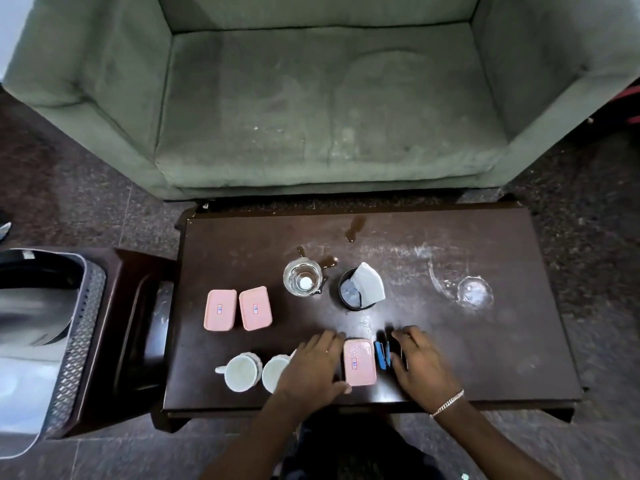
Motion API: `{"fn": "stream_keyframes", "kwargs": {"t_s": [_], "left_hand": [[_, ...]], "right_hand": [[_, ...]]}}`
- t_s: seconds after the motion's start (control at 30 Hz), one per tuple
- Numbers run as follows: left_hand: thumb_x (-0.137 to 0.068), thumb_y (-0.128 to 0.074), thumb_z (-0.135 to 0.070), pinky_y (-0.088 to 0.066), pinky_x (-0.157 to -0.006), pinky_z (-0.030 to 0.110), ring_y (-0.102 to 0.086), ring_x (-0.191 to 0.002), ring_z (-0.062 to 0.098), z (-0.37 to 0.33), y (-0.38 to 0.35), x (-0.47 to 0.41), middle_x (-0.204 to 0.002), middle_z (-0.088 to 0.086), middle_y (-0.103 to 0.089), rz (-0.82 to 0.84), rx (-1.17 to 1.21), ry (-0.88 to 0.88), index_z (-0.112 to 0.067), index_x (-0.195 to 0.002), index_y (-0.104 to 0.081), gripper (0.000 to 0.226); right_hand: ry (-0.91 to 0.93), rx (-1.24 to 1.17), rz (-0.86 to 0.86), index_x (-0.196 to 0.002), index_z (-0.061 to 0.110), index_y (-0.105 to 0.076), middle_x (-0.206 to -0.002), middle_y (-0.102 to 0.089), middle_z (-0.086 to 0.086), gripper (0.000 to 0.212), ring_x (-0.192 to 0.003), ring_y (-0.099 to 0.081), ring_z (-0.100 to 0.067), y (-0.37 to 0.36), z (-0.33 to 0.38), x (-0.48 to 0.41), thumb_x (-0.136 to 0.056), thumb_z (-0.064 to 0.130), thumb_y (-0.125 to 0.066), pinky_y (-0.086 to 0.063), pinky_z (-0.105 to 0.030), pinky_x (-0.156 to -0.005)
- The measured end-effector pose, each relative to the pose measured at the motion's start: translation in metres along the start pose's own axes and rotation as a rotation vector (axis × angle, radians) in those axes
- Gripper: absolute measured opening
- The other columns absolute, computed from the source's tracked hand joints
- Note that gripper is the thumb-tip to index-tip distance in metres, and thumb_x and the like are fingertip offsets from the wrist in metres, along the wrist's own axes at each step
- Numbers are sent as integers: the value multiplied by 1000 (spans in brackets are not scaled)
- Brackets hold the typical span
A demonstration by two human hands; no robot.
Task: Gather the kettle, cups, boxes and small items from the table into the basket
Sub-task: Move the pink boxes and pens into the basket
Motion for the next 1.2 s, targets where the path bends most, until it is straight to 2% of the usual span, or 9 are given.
{"fn": "stream_keyframes", "kwargs": {"t_s": [0.13, 0.27, 0.33, 0.47, 0.6, 0.93, 1.07, 1.2], "left_hand": [[-79, -74, -56, -37, -114, 44, -36, -144, 26, -27, -17, -11, -160, 4, -32, 21, -38, -20, -17, -161, -19, 106], [-78, -78, -48, -36, -117, 44, -34, -147, 27, -41, -30, -21, -162, 7, -31, 38, -97, 5, -13, -161, -17, 109], [-77, -80, -45, -35, -118, 43, -34, -148, 28, -44, -36, -25, -163, 9, -30, 51, -115, 28, -11, -162, -16, 111], [-78, -81, -41, -39, -115, 43, -39, -144, 30, -46, -42, -31, -157, 11, -37, 44, -165, 60, -7, -160, -20, 108], [-79, -78, -36, -43, -112, 42, -43, -141, 31, -46, -45, -32, -154, 12, -41, 31, -163, 46, -6, -157, -28, 98], [-90, -67, -34, -26, -126, 42, -24, -153, 30, -33, -27, -24, -165, 14, -27, -16, -46, -9, -5, -161, -17, 92], [-91, -67, -35, -21, -128, 39, -21, -154, 29, -22, -6, -9, -166, 14, -25, -61, 12, -36, -7, -163, -15, 93], [-88, -67, -35, -14, -129, 36, -23, -154, 30, 5, 25, 15, -166, 14, -28, -125, 78, -61, -6, -163, -18, 94]], "right_hand": [[-195, -21, 2, -112, 0, -66, -99, -64, -19, 39, -86, -64, -42, -8, -31, 3, -79, 14, -79, -58, -46, -77], [-413, -17, 86, -106, 4, -61, -100, -67, -19, 36, -91, -67, -41, -15, -52, 5, -89, 35, -67, -54, -44, -75], [-465, -29, 115, -103, 7, -58, -100, -69, -17, 38, -91, -68, -38, -18, -54, 3, -91, 43, -61, -54, -42, -75], [-469, -64, 145, -91, 16, -50, -95, -71, -14, 30, -89, -70, -36, -27, -52, -2, -89, 45, -60, -52, -38, -72], [-479, -51, 174, -96, 15, -55, -95, -72, -14, 30, -88, -71, -37, -35, -53, -6, -85, 43, -58, -53, -38, -72], [-462, 13, 248, -99, 12, -57, -99, -73, -16, 23, -90, -70, -40, -38, -47, -13, -82, 27, -58, -53, -41, -76], [-488, 6, 250, -92, 14, -53, -99, -73, -17, 23, -91, -70, -38, -29, -47, -6, -82, 32, -63, -49, -37, -72], [-469, -6, 255, -90, 15, -54, -97, -73, -16, 33, -93, -70, -36, -20, -18, -3, -83, 45, -64, -50, -38, -73]]}}
Point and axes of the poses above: each hand's wrist, its own x-axis away from the middle knuckle, its own y-axis out of the back of the hand, z = x × y, the point moved 6 cm from there along -x, towards the middle knuckle
